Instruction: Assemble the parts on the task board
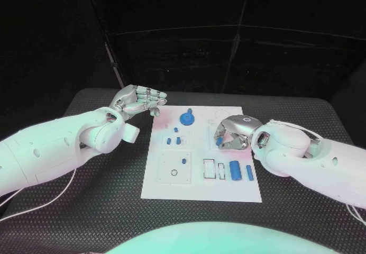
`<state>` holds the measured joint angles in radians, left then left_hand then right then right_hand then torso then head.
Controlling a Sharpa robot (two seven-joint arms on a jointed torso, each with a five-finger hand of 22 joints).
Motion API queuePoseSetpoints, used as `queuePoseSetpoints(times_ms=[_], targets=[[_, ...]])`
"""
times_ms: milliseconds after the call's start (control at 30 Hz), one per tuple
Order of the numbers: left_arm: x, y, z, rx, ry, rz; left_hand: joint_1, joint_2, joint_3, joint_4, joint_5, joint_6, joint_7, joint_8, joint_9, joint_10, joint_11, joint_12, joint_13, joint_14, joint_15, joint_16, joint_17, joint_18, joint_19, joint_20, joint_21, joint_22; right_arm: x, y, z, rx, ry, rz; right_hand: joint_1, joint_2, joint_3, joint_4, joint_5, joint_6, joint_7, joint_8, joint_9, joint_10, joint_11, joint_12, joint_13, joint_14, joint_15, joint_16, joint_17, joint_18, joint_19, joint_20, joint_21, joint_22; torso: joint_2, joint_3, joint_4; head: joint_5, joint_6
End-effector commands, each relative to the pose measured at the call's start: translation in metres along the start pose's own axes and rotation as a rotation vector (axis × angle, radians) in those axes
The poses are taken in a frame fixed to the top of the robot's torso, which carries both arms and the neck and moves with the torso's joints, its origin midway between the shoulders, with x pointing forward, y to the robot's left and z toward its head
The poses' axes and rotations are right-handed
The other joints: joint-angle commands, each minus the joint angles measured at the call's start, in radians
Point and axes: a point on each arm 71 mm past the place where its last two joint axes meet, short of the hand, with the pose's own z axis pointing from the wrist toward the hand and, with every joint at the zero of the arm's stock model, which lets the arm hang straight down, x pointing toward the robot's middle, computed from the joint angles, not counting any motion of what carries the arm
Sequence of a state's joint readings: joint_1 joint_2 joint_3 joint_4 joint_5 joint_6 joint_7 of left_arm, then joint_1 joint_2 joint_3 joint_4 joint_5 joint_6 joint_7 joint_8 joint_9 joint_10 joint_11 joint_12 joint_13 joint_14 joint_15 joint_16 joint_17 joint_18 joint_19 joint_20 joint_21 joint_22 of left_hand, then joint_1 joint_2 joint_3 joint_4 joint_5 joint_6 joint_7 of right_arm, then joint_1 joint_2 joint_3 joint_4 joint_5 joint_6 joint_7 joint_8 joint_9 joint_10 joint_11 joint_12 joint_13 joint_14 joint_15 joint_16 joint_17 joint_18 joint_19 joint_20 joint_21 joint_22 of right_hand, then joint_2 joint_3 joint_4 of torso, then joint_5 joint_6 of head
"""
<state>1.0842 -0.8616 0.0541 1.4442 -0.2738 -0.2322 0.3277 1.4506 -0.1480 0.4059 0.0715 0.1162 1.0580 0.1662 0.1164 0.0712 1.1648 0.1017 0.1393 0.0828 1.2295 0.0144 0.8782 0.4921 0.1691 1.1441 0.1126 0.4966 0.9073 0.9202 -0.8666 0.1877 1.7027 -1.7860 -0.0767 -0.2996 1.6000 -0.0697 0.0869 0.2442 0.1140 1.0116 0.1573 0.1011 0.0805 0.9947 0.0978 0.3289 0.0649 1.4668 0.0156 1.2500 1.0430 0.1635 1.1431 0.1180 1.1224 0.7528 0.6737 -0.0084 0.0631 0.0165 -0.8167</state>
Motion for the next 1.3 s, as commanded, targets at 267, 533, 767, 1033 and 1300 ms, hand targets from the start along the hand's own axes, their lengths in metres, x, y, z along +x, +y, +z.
queuePoseSetpoints(times_ms=[267,533,767,1033,1300], targets=[[0.001,-0.001,0.000,0.006,0.009,-0.008,-0.009,0.002,-0.001,-0.005,-0.001,-0.002,0.005,-0.003,-0.001,-0.007,-0.002,0.004,-0.001,-0.007,0.000,-0.005,-0.002,0.013,-0.007,0.001,-0.004,-0.001,0.001,-0.002,0.002,0.022,0.020,-0.051,0.026,0.014,0.074,-0.012,-0.007,0.041,-0.007,0.001,-0.005,0.072,-0.012,-0.042,-0.003,0.021,-0.015,0.027,0.036,-0.020,0.027,-0.010,0.036,0.050,0.000,0.0002,-0.0008,-0.003,-0.003],[0.001,-0.001,0.000,0.004,0.010,-0.008,-0.009,0.002,-0.001,-0.005,-0.001,-0.002,0.005,-0.003,-0.001,-0.007,-0.002,0.004,-0.001,-0.007,0.000,-0.005,-0.002,0.013,-0.007,0.001,-0.004,-0.001,-0.002,0.001,0.004,0.015,-0.020,-0.067,0.031,-0.003,0.136,-0.028,0.006,0.063,-0.009,-0.006,-0.009,0.108,-0.015,-0.080,-0.001,0.023,-0.018,0.036,0.048,-0.022,0.032,-0.013,0.052,0.070,-0.001,0.0001,-0.0009,-0.004,-0.005],[0.001,-0.001,0.000,0.003,0.010,-0.008,-0.010,0.003,-0.001,-0.004,-0.001,-0.002,0.005,-0.003,-0.001,-0.008,-0.002,0.005,-0.001,-0.007,0.000,-0.006,-0.002,0.013,-0.007,0.001,-0.004,-0.002,-0.006,0.007,0.002,-0.018,-0.070,-0.059,0.034,-0.008,0.190,-0.050,0.007,0.088,-0.010,0.000,-0.008,0.143,-0.021,-0.091,0.002,0.026,-0.022,0.045,0.057,-0.027,0.043,-0.018,0.074,0.098,-0.001,0.0011,-0.0006,-0.003,-0.006],[0.000,0.000,-0.001,0.003,0.007,-0.007,-0.010,0.004,-0.001,-0.005,0.000,-0.002,0.005,-0.002,-0.001,-0.008,-0.002,0.006,-0.001,-0.007,0.000,-0.006,-0.003,0.013,-0.007,0.001,-0.005,-0.003,-0.015,0.018,-0.010,-0.067,-0.137,-0.034,0.017,-0.024,0.244,-0.075,0.026,0.105,-0.012,0.002,-0.008,0.172,-0.025,-0.104,0.004,0.027,-0.025,0.050,0.059,-0.032,0.059,-0.022,0.101,0.136,-0.002,0.0001,-0.0001,0.000,-0.009],[0.000,0.000,0.000,0.003,0.007,-0.007,-0.010,0.004,-0.001,-0.005,0.000,-0.002,0.005,-0.002,-0.001,-0.008,-0.002,0.006,-0.001,-0.007,0.000,-0.006,-0.003,0.013,-0.007,0.001,-0.005,-0.003,-0.038,0.045,-0.020,-0.156,-0.204,0.028,-0.006,-0.040,0.290,-0.100,0.035,0.111,-0.012,-0.001,-0.009,0.185,-0.025,-0.119,0.005,0.028,-0.026,0.057,0.064,-0.034,0.060,-0.022,0.114,0.151,0.000,-0.0007,-0.0005,0.004,-0.008]])
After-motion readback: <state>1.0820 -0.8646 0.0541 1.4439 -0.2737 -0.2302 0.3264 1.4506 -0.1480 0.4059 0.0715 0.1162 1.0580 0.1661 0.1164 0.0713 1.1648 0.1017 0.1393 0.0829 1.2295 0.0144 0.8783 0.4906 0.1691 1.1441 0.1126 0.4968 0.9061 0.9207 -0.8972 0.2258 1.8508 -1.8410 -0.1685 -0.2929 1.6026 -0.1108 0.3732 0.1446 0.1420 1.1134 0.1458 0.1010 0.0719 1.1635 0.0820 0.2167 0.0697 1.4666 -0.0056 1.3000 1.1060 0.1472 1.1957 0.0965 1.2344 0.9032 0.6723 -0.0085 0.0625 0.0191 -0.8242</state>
